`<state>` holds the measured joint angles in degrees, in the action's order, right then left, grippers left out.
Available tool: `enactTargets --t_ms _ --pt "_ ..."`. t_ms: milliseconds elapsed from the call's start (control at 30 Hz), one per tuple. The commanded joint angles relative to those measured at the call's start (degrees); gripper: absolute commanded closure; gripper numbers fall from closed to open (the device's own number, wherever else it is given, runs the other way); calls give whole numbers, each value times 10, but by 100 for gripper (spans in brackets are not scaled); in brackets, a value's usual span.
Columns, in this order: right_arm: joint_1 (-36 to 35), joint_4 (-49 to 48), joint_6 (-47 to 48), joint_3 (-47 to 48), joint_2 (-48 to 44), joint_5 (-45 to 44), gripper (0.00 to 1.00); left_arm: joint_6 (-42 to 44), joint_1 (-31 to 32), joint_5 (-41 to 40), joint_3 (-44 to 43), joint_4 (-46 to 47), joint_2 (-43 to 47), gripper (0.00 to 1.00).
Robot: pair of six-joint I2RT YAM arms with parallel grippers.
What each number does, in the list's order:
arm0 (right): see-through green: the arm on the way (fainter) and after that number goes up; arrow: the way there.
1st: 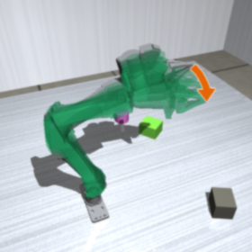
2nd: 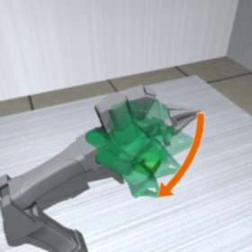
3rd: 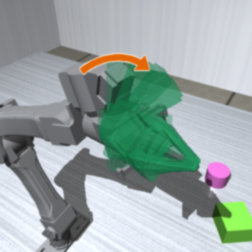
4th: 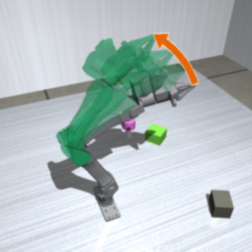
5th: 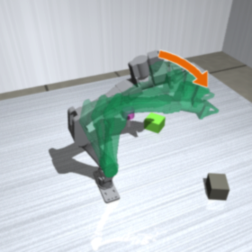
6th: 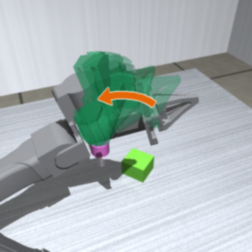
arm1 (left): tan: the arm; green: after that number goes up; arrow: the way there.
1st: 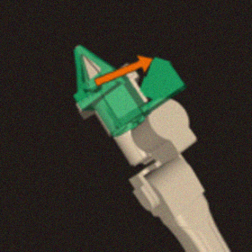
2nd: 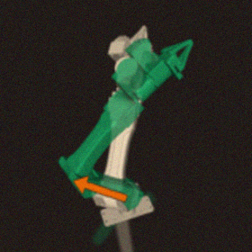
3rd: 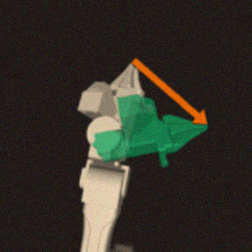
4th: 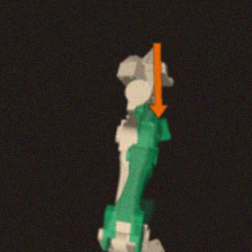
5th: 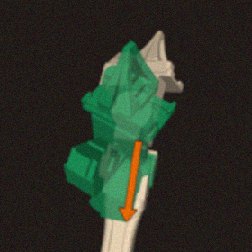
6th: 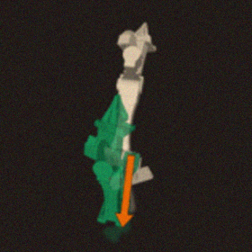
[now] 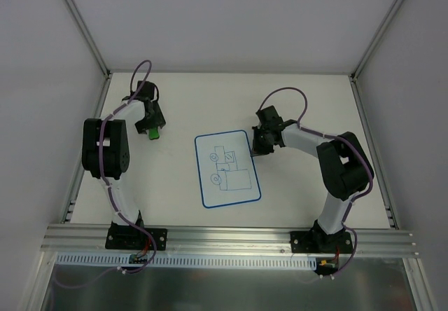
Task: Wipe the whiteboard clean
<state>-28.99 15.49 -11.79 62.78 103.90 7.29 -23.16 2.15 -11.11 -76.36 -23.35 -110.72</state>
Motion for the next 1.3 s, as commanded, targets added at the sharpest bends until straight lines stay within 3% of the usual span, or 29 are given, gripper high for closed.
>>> enactTargets --t_ms 0,267,567,733,867,1267 --pt "1 31 6 1 17 -49 100 13 -5 -15 -29 -12 -12 41" --pt "1 31 5 3 21 -48 100 12 -7 -8 -41 -19 -22 61" --pt "2 32 5 6 26 -44 100 7 -1 39 -17 -27 6 93" --pt "1 31 5 8 28 -43 100 7 49 73 17 -30 84 94" --pt "1 32 4 10 32 -42 100 21 138 82 38 -35 127 92" --pt "1 33 -18 9 32 -53 100 -29 302 101 14 -39 48 96"
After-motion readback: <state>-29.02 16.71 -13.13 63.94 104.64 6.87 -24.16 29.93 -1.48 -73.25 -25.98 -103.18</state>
